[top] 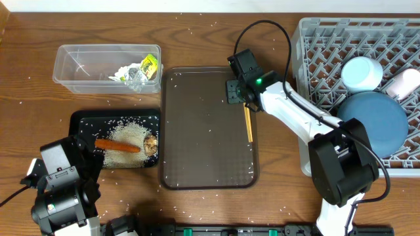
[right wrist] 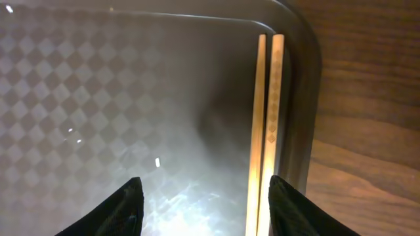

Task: Sort waste into correct bins and load items into the dishwasher rack
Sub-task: 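Move the right gripper to the wooden chopsticks on the tray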

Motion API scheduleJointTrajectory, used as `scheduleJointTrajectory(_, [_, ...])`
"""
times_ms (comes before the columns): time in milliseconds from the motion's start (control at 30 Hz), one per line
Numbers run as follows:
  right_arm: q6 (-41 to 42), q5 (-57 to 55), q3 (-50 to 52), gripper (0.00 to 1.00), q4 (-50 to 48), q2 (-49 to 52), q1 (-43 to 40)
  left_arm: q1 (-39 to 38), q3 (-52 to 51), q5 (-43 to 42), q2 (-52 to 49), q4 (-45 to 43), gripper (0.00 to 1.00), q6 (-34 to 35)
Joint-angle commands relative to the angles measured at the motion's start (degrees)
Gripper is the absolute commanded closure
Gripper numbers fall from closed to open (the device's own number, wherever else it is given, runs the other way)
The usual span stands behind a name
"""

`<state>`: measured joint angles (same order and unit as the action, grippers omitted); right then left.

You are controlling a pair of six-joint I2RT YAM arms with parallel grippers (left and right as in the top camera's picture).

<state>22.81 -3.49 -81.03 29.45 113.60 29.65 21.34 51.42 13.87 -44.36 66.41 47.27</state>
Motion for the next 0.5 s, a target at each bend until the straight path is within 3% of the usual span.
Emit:
scheduleJointTrajectory(0, [1.16, -0.96, 1.4, 0.46, -0.76, -0.96, -0.09, 0.28, 0.87, 0.5, -0.07, 0.2, 0.02, -0.74])
scheduleJointTrajectory(467, [1.16, -0.98, 1.57, 0.43, -1.75, 3.54, 0.44, 0.28, 0.87, 0.5, -0.07, 0.2, 0.02, -0.74])
